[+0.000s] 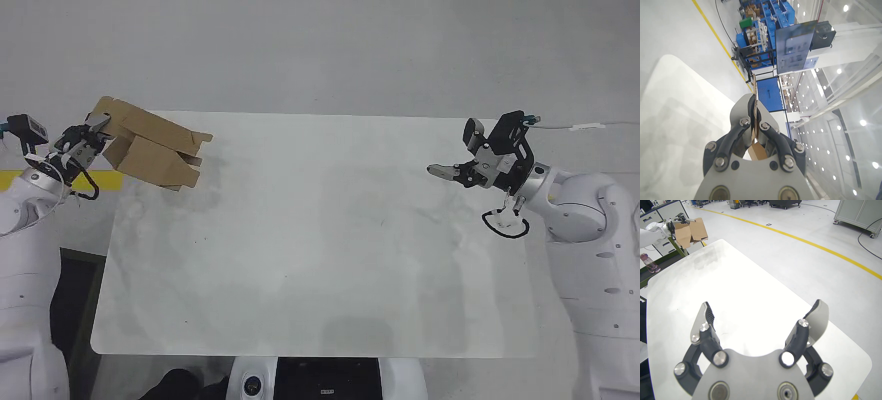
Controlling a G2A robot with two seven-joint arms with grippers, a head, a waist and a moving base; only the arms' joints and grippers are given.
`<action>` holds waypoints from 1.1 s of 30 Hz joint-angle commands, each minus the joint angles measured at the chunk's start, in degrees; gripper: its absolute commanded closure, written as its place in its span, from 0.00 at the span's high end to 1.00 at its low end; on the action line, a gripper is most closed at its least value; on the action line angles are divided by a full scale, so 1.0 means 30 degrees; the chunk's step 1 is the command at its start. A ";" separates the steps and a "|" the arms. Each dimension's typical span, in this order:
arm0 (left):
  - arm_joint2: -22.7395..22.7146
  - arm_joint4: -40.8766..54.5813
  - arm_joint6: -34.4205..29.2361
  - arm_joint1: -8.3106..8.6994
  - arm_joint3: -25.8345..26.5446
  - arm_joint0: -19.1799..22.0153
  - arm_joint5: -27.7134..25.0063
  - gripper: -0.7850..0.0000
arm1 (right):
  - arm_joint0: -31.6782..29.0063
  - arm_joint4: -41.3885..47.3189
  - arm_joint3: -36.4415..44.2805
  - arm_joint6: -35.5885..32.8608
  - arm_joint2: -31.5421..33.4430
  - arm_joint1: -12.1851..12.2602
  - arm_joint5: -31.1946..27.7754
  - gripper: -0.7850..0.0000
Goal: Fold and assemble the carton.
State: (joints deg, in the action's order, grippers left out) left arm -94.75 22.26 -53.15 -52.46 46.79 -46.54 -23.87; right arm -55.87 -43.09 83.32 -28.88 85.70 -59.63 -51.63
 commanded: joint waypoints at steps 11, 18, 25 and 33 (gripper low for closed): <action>0.3921 0.1772 -0.2646 -0.1130 0.0036 0.2935 -0.0393 0.00 | 0.0000 -0.0006 0.0000 0.0000 0.0000 0.0000 0.0000 1.00; 0.6469 0.1762 -0.4054 -0.1915 -0.0099 0.4008 -0.1234 0.00 | 0.0000 -0.0006 0.0000 0.0000 0.0000 0.0000 0.0000 1.00; 0.8245 0.2435 -0.6105 -0.2530 0.0300 0.4712 -0.2253 0.00 | 0.0000 -0.0006 0.0000 0.0000 0.0000 0.0000 0.0000 1.00; 0.9884 0.2482 -0.6561 -0.2890 0.1955 0.4748 -0.2527 0.00 | -0.0334 0.0172 0.0247 0.0164 -0.0104 0.0008 0.0463 1.00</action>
State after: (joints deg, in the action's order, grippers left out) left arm -65.61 29.72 -73.00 -61.08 52.03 -32.14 -31.28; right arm -56.45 -42.95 83.74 -28.50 85.54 -59.63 -50.78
